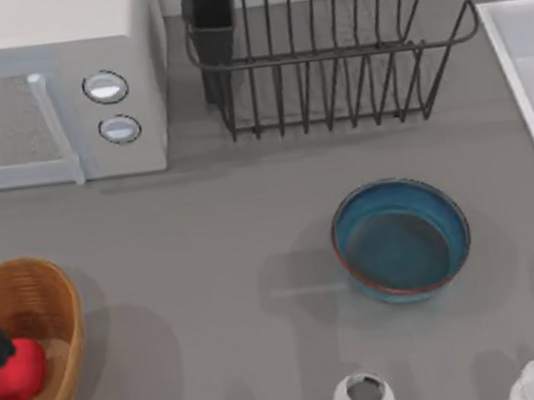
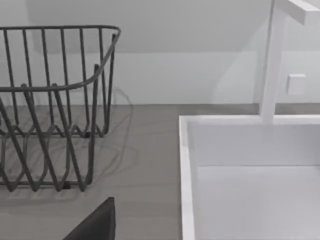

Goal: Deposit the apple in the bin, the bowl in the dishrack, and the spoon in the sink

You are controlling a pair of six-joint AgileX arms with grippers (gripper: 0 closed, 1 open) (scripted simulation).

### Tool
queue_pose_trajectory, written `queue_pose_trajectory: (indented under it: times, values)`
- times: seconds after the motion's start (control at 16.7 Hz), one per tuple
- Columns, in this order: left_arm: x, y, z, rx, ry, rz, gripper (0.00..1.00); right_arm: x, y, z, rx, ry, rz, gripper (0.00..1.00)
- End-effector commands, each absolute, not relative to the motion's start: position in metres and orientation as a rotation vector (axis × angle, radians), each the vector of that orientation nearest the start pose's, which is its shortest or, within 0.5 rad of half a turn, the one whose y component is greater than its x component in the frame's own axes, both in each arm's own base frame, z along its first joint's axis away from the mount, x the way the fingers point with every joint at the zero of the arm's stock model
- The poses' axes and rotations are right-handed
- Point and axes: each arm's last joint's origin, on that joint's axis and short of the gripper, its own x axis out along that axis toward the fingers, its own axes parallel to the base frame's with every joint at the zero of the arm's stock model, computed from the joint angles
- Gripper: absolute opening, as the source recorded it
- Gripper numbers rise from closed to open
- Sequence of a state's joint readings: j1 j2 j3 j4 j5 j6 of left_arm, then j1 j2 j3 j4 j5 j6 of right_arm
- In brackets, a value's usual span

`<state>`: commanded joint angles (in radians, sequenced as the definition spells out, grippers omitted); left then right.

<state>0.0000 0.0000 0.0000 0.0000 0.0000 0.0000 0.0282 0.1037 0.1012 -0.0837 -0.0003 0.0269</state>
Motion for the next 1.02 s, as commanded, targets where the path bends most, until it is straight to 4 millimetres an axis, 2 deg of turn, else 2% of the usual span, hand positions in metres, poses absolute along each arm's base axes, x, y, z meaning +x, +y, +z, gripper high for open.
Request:
queue_pose_trajectory:
  times: [0.18, 0.3, 0.54, 0.78, 1.02]
  values:
    - [0.106, -0.001, 0.160, 0.000, 0.000, 0.000, 1.00, 0.115, 0.008, 0.210, 0.060, 0.235, 0.067, 1.00]
    - [0.106, -0.001, 0.160, 0.000, 0.000, 0.000, 1.00, 0.129, 0.014, 0.232, 0.084, 0.380, 0.093, 1.00]
    - [0.106, -0.001, 0.160, 0.000, 0.000, 0.000, 1.00, 0.182, 0.036, 0.262, 0.113, 0.753, 0.120, 1.00]
    - [0.106, -0.001, 0.160, 0.000, 0.000, 0.000, 1.00, 0.242, 0.069, 0.266, 0.107, 1.105, 0.103, 1.00]
    - [0.106, -0.001, 0.160, 0.000, 0.000, 0.000, 1.00, 0.292, 0.105, 0.255, 0.070, 1.363, 0.059, 1.00]
